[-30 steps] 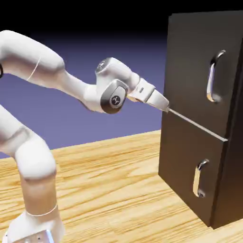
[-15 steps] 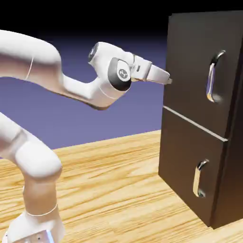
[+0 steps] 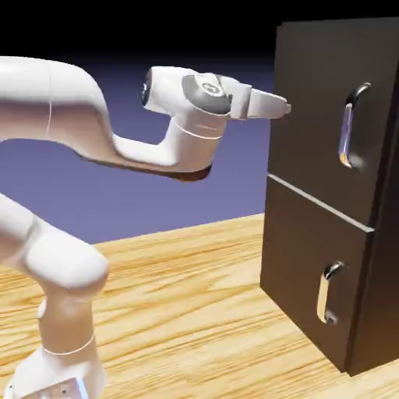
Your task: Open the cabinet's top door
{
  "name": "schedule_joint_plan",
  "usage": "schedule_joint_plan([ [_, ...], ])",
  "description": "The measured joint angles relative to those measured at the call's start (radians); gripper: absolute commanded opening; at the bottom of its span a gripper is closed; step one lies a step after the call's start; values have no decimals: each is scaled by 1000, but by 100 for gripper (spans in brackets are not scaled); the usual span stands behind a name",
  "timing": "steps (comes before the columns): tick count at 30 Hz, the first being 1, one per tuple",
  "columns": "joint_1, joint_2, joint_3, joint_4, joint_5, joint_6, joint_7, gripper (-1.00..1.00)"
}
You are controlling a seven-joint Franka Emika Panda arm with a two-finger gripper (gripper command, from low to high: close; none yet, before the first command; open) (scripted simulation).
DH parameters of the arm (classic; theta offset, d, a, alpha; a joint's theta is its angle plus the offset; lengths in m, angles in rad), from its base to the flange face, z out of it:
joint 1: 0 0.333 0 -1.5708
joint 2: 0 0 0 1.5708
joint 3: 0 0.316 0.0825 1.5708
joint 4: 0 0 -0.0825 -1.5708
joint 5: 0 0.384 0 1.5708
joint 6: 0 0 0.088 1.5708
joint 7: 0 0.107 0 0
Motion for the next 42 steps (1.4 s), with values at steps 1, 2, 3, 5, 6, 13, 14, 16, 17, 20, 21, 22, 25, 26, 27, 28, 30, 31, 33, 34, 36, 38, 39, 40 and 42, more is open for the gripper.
schedule_joint_plan([
  [1,13,-5,-16,10,-43,2,33,0],
  [2,27,-10,-32,21,-87,3,66,0],
  [3,40,-15,-48,31,-130,5,99,0],
  [5,66,-24,-80,52,-217,8,165,0],
  [6,80,-29,-96,63,-261,9,197,0],
  [13,173,-64,-208,136,-565,21,428,0],
  [14,186,-68,-224,147,-609,22,461,0],
  [16,212,-78,-256,167,-696,25,526,0],
  [17,226,-83,-272,178,-739,27,559,0],
  [20,265,-98,-320,209,-870,32,658,0],
  [21,279,-103,-336,220,-913,33,691,0],
  [22,292,-108,-352,230,-957,35,724,0],
  [25,332,-122,-399,261,-1086,40,822,0],
  [26,332,-122,-399,261,-1086,40,822,0],
  [27,368,-110,-422,286,-1089,34,823,0],
  [28,404,-98,-445,310,-1091,28,824,0],
  [30,476,-74,-490,358,-1096,16,826,0],
  [31,512,-63,-513,383,-1098,10,828,0],
  [33,514,-62,-514,384,-1098,10,828,-100],
  [34,514,-62,-514,384,-1098,10,828,-100],
  [36,442,-50,-466,333,-1072,-22,832,-100],
  [38,369,-40,-415,284,-1043,-52,833,-100],
  [39,333,-35,-389,260,-1027,-67,833,-100],
  [40,297,-32,-362,236,-1012,-81,833,-100],
  [42,224,-26,-308,191,-980,-108,833,-100],
])
